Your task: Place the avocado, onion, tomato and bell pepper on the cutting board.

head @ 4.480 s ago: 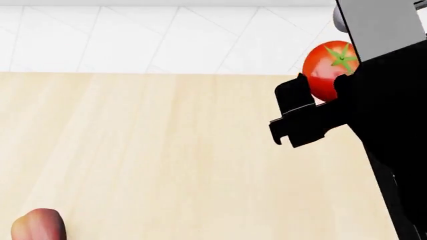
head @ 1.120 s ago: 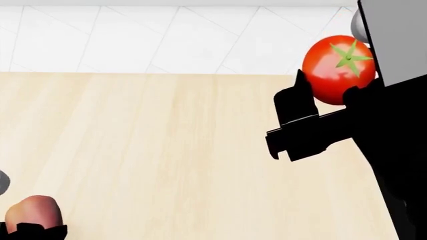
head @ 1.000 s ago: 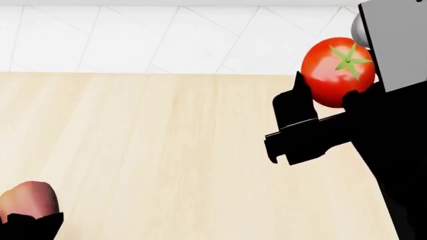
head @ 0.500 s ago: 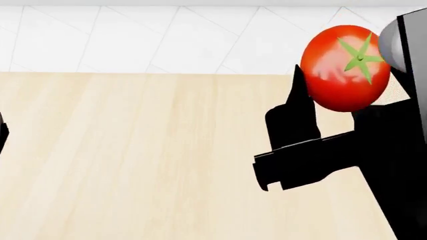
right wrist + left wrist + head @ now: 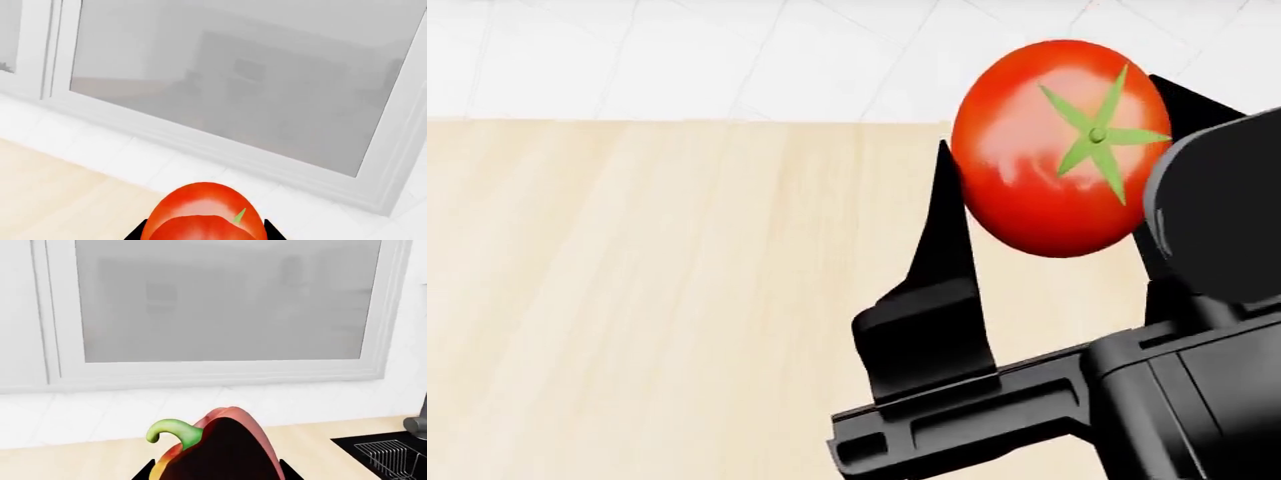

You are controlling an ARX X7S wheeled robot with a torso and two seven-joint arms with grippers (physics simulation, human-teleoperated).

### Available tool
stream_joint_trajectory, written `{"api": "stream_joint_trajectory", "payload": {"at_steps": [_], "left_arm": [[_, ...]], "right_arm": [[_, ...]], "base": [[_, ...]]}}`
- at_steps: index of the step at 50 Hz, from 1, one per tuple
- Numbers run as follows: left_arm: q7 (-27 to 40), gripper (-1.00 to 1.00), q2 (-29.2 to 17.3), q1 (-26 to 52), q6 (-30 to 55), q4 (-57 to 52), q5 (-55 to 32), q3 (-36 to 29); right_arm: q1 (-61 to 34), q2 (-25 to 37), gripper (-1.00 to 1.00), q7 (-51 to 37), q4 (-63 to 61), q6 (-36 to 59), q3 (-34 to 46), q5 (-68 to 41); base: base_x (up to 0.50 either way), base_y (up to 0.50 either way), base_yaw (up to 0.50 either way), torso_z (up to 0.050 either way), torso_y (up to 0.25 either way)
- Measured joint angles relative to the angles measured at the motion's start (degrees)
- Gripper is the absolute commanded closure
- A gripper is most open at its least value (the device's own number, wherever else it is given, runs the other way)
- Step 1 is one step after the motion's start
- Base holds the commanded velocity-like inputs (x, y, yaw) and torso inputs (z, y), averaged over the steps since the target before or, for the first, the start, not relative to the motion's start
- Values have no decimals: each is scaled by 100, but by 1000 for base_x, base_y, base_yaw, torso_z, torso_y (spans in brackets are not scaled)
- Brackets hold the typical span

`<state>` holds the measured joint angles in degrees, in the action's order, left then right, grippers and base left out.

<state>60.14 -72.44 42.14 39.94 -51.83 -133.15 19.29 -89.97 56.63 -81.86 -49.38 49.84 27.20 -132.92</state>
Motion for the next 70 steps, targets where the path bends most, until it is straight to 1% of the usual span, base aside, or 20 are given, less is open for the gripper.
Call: {"api": "stream_joint_trajectory", "payload": {"at_steps": [4, 10, 22, 27, 48, 70], "left_arm": [[76, 100, 1, -127, 62, -74, -165, 360], [146, 100, -16, -229, 126, -134, -342, 718], [218, 100, -6, -303, 175, -201, -564, 1078], [234, 100, 7, -314, 176, -220, -626, 1151], [228, 100, -23, -246, 93, -235, -732, 1208], [262, 100, 84, -270, 132, -235, -705, 1220]], "right_arm": [[-24, 10, 100, -54, -89, -74, 10, -47], [-28, 33, 100, -96, -185, -150, 21, -70], [-59, 64, 100, -132, -309, -231, 52, -76], [-60, 91, 100, -136, -353, -270, 52, -81], [-173, 160, 100, -122, -385, -358, 95, -143], [21, 275, 100, 12, -502, -451, 38, -17]], "base": [[-440, -4, 0, 0, 0], [-441, -17, 0, 0, 0], [-31, -1, 0, 0, 0], [0, 0, 0, 0, 0], [0, -274, 0, 0, 0], [0, -422, 0, 0, 0]]}}
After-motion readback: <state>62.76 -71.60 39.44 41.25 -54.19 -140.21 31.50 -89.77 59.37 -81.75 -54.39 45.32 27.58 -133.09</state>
